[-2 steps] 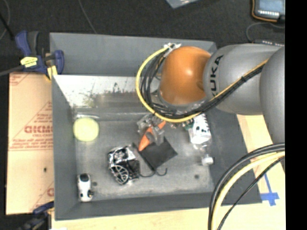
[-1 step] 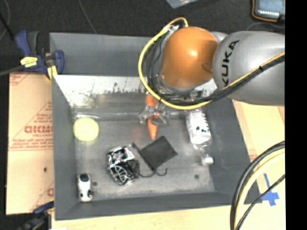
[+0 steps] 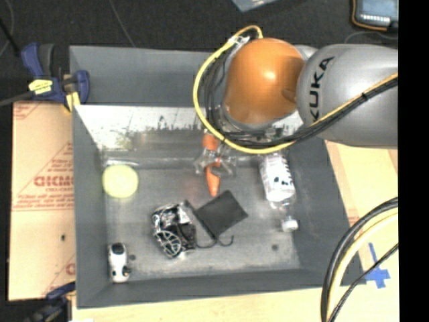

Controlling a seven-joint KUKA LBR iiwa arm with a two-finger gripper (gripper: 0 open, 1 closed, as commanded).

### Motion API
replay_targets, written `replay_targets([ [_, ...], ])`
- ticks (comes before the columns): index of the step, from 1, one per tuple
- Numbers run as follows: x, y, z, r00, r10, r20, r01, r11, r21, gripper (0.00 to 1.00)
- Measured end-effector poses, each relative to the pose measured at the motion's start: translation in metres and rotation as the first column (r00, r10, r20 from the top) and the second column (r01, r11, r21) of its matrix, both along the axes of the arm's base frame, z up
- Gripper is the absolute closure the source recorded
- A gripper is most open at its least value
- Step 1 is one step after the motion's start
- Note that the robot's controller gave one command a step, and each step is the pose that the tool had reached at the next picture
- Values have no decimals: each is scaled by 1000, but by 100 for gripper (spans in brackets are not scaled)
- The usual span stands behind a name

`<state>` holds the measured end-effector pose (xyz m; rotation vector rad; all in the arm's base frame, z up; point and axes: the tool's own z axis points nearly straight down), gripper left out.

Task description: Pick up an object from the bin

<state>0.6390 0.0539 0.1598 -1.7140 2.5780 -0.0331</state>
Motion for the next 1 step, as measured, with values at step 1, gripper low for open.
replay_targets([
  [1,-7,5,-6,991,-133,4,133,991,8,100],
])
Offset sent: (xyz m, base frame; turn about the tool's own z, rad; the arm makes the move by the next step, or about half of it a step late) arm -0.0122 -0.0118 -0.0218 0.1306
